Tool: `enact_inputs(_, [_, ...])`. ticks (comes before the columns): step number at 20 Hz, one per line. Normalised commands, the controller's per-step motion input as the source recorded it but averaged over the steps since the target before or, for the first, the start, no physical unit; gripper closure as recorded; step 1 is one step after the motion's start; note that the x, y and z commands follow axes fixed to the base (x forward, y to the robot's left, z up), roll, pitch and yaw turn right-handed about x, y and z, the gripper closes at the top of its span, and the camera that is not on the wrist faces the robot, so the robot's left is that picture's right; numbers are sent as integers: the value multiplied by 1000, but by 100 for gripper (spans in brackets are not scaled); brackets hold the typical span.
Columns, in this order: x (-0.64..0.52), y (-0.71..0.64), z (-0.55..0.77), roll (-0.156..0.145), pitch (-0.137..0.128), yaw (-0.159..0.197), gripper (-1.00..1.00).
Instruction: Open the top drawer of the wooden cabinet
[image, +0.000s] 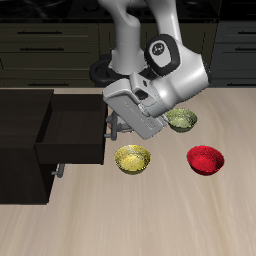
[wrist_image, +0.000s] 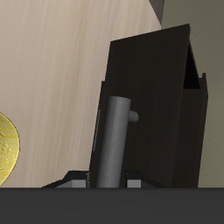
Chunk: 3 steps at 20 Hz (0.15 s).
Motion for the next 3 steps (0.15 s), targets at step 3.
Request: enact_inputs(3, [-33,317,120,19,-21,-27,100])
